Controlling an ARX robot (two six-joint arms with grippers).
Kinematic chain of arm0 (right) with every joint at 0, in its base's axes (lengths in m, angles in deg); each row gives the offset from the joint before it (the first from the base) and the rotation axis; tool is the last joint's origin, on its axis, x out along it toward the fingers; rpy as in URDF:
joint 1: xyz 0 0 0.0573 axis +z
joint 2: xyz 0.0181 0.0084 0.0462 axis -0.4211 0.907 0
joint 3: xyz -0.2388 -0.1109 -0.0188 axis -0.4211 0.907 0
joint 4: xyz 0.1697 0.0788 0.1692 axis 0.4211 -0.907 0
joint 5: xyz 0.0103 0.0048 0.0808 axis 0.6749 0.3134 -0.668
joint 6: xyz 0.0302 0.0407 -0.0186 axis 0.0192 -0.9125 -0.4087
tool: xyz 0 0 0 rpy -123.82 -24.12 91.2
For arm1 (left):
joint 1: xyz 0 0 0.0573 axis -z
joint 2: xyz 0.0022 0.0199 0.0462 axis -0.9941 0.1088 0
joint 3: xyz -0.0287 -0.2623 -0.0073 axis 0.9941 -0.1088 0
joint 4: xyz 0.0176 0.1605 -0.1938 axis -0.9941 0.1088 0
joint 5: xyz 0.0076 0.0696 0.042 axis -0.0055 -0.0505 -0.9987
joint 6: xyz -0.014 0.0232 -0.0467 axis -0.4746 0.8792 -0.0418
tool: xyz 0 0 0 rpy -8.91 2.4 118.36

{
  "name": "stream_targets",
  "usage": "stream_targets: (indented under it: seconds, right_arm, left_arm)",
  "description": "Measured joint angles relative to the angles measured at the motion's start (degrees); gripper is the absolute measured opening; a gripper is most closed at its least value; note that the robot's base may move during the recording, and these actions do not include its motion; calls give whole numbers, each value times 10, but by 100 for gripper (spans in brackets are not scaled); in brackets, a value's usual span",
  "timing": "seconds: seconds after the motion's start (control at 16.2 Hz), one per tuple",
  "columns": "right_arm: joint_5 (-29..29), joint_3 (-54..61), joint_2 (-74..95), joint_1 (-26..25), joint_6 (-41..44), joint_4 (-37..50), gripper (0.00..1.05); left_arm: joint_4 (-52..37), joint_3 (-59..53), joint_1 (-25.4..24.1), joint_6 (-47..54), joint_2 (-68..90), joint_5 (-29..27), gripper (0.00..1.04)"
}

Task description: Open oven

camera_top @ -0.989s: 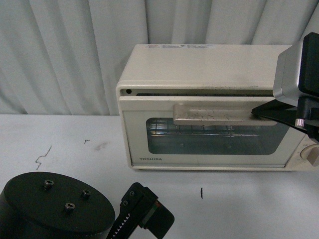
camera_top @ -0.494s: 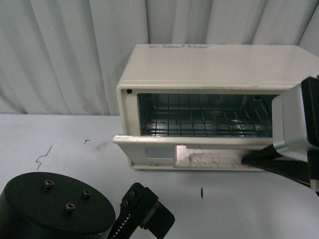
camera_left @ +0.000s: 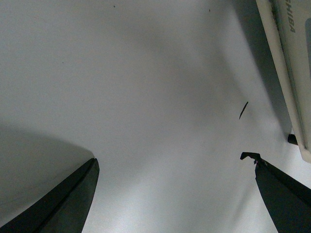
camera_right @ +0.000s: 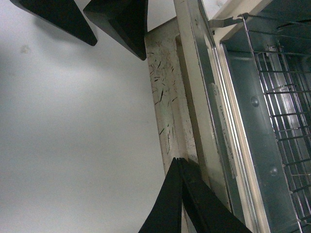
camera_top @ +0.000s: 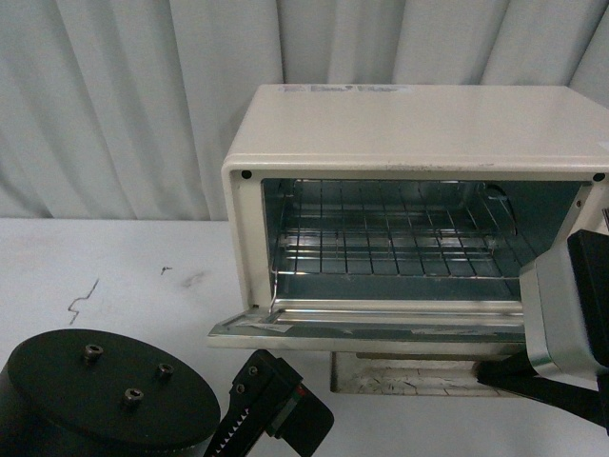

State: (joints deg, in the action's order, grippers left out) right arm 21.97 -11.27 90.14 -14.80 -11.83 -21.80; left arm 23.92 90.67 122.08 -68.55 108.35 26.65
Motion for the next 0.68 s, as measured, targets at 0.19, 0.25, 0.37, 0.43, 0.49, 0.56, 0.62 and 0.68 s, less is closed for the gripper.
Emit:
stream_targets:
  seconds: [0.19, 0.25, 0.37, 0.43, 0.49, 0.56, 0.62, 0.68]
  right_arm:
    - [2, 0, -8, -2, 0, -11, 2]
    - [2, 0, -12, -4, 0, -12, 2]
    - [2, -2, -24, -10, 0, -17, 2]
    - [-2, -5, -30, -15, 0, -22, 2]
    - [-6, -9, -36, -18, 0, -26, 2]
    - [-10, -16, -43, -24, 0, -30, 2]
    - [-12, -28, -50, -30, 0, -35, 4]
    - [-12, -38, -56, -35, 0, -35, 9]
  left_arm:
    - [0, 0, 0, 0, 0, 0, 98]
    - [0, 0, 0, 0, 0, 0, 98]
    - [0, 0, 0, 0, 0, 0, 98]
    - [0, 0, 0, 0, 0, 0, 98]
    - [0, 0, 0, 0, 0, 0, 98]
    - [0, 0, 0, 0, 0, 0, 98]
    - [0, 0, 0, 0, 0, 0, 98]
    - [0, 0, 0, 0, 0, 0, 98]
